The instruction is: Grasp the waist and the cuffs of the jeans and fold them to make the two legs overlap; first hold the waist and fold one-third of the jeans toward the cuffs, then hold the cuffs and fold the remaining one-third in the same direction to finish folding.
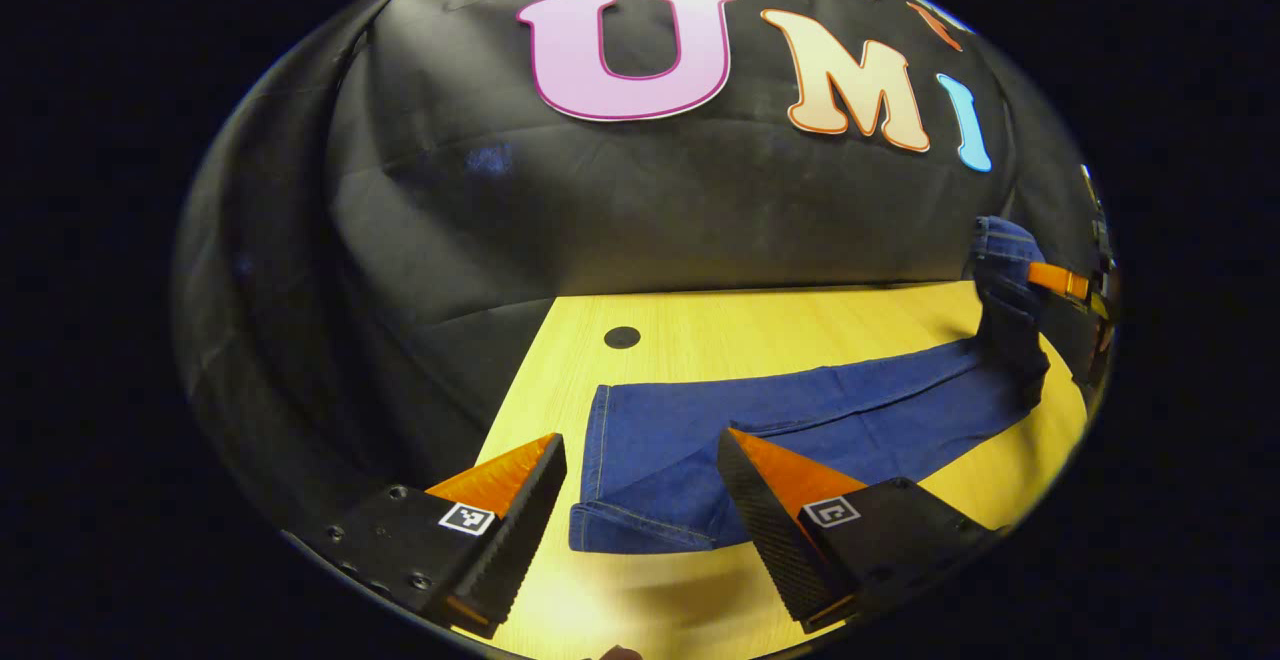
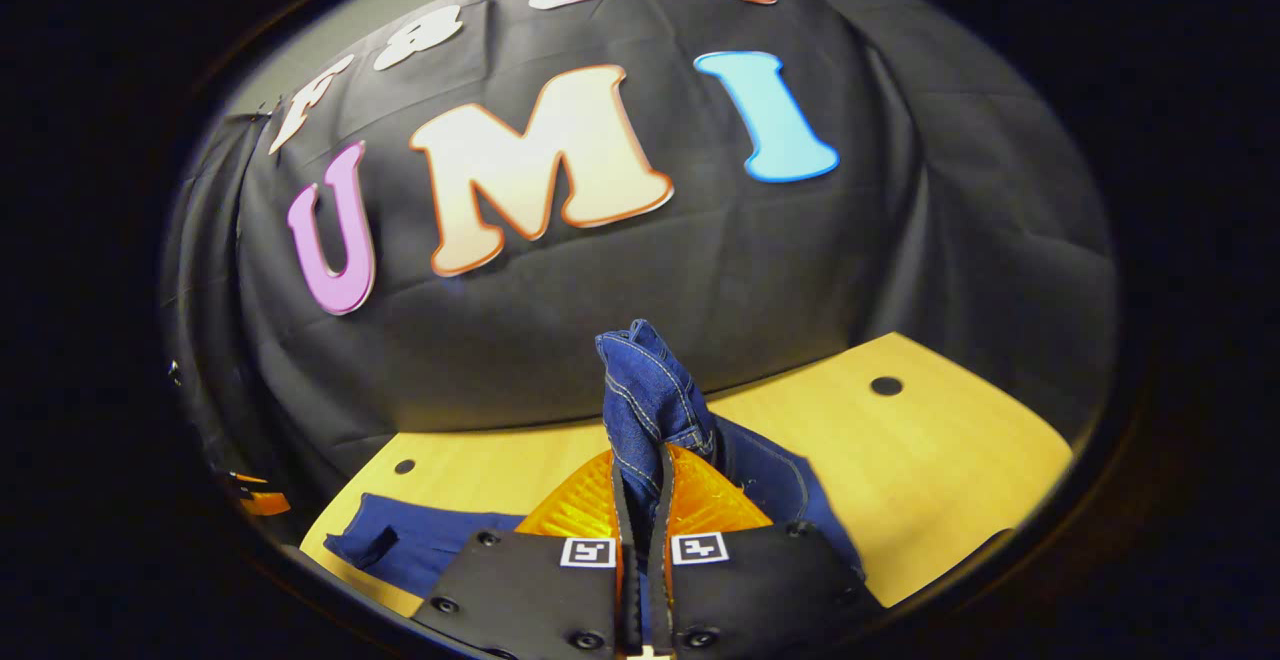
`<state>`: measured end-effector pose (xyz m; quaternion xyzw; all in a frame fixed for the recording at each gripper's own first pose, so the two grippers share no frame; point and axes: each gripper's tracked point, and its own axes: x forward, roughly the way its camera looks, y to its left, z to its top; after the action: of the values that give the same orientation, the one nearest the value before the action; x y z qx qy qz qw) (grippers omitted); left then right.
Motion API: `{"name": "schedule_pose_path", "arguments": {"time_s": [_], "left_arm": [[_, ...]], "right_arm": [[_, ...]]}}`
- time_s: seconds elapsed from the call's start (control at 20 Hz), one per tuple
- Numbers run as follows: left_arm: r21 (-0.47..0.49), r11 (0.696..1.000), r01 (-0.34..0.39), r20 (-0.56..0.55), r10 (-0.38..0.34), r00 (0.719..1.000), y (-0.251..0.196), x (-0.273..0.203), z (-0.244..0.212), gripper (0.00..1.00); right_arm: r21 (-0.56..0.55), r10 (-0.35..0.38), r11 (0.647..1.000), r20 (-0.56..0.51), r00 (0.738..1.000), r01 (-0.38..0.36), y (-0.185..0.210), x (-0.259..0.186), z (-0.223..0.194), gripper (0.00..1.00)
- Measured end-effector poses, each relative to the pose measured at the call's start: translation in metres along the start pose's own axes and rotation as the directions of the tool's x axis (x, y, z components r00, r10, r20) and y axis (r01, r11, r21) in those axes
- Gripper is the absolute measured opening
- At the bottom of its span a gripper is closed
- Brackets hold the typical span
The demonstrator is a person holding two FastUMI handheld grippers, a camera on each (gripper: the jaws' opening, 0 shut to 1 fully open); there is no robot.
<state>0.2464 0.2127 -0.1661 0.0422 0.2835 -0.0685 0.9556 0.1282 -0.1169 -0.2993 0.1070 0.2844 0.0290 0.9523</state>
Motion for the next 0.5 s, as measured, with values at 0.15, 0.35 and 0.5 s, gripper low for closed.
{"name": "schedule_pose_path", "arguments": {"time_s": [0.15,0.35,0.5], "left_arm": [[0.012,1.0,0.007,-0.015,-0.007,1.0,0.013,-0.002,-0.011,0.95],[0.027,0.999,0.028,-0.031,-0.027,0.999,0.025,0.0,-0.022,0.95],[0.033,0.998,0.048,-0.042,-0.047,0.998,0.028,0.006,-0.029,0.96]], "right_arm": [[-0.018,0.023,1.0,-0.059,0.998,-0.024,-0.001,0.001,-0.012,0.06],[-0.046,0.018,0.999,-0.142,0.99,-0.025,-0.009,0.001,-0.018,0.06],[-0.014,0.069,0.997,-0.231,0.971,-0.074,0.001,0.01,-0.032,0.15]]}}
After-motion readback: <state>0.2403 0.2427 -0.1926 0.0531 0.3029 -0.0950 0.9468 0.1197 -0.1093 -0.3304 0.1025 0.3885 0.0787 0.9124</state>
